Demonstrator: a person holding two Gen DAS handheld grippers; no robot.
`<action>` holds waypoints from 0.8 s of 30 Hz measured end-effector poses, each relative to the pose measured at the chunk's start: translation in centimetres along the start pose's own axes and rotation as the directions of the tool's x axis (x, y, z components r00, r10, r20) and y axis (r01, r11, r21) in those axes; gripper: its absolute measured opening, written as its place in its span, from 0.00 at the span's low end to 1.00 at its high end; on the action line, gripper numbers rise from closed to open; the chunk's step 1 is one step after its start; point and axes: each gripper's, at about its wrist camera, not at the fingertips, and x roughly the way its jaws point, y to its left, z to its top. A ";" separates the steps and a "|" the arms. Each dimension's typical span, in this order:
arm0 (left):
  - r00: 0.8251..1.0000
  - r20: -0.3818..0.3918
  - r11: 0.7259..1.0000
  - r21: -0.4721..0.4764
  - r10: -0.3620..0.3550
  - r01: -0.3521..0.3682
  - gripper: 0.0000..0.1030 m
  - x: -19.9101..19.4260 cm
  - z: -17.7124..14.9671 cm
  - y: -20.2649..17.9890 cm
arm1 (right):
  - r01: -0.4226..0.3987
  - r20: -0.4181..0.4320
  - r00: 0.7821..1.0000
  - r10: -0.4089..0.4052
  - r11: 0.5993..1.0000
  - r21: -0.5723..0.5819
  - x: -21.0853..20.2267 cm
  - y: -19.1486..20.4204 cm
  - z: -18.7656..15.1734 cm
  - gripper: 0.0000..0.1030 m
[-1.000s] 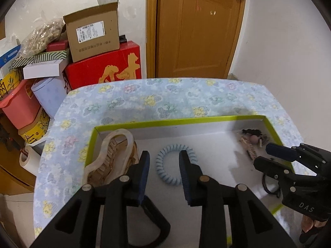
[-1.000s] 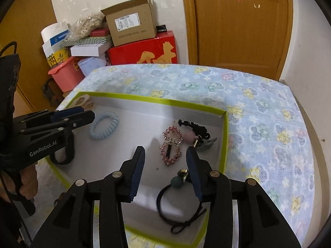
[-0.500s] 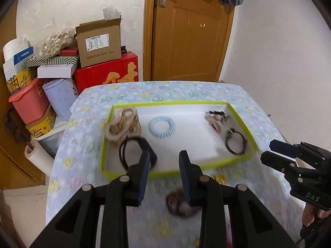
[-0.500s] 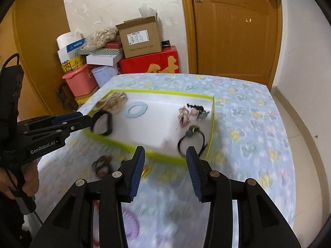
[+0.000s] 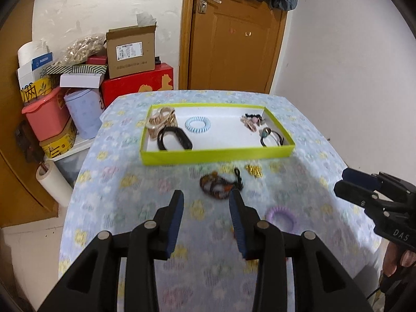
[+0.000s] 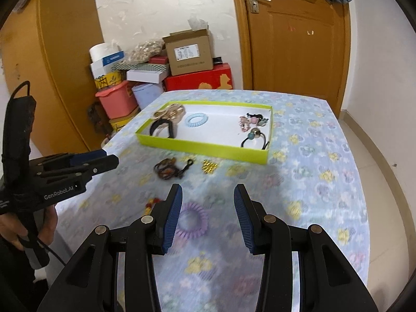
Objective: Organize jewelry
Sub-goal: 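Lift both tools out of the tray toward the jewelry left on the cloth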
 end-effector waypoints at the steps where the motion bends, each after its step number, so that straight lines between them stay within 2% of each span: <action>1: 1.000 0.001 1.000 0.001 0.009 -0.009 0.37 -0.3 -0.3 0.0 | -0.007 -0.002 1.000 0.007 1.000 0.001 -0.2 0.1 -0.3 0.41; 3: 1.000 0.009 1.000 0.001 0.026 -0.026 0.37 -0.9 -0.9 0.1 | -0.016 -0.006 1.000 0.016 1.000 0.000 -0.5 0.4 -0.7 0.41; 12: 1.000 -0.001 1.000 -0.005 -0.003 0.003 0.37 -2.3 -3.0 -0.7 | -0.028 -0.038 0.999 0.028 1.000 -0.001 -1.3 1.4 -2.6 0.41; 24: 1.000 -0.009 1.000 -0.005 -0.027 0.027 0.37 -2.5 -3.7 -1.3 | -0.033 -0.048 0.998 0.033 0.999 -0.010 -1.3 1.9 -3.2 0.41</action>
